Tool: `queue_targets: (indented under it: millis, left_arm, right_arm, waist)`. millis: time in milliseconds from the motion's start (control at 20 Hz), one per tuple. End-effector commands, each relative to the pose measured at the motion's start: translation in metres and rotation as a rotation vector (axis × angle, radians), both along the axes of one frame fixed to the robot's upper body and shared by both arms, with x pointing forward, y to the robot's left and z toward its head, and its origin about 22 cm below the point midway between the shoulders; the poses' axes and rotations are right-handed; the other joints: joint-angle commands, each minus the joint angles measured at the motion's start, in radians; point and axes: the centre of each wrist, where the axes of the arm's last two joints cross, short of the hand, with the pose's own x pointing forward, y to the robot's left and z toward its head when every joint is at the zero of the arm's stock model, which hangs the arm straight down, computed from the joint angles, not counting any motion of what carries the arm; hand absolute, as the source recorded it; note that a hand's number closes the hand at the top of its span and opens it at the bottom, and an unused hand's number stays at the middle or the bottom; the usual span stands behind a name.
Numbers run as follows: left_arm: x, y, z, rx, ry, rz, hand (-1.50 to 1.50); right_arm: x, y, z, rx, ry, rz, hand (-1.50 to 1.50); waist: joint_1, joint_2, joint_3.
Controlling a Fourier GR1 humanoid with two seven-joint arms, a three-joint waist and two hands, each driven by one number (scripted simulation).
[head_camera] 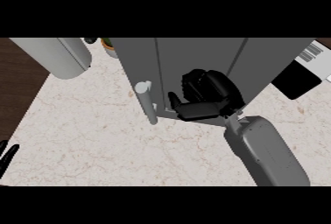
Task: Pick up the bottled water, place it into the cabinet and close the cabinet
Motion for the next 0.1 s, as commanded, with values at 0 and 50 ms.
queue_targets:
  millis: [0,50]
  left_arm:
    - [0.0081,-0.0004,-0.0026,-0.032,-0.036,0.003,-1.5]
    - [0.001,-0.0051,-0.0075,-0.04,-0.027,-0.016,-1.5]
  right_arm:
    - [0.0487,0.0181,0.0272,0.009,-0.023,-0.086,1.5]
    - [0.0484,0.0228,0.0261,0.012,-0.041,-0.101,1.5]
  waist:
    - [-0.014,0.026,-0.013]
    - [0.008,0.028,-0.013]
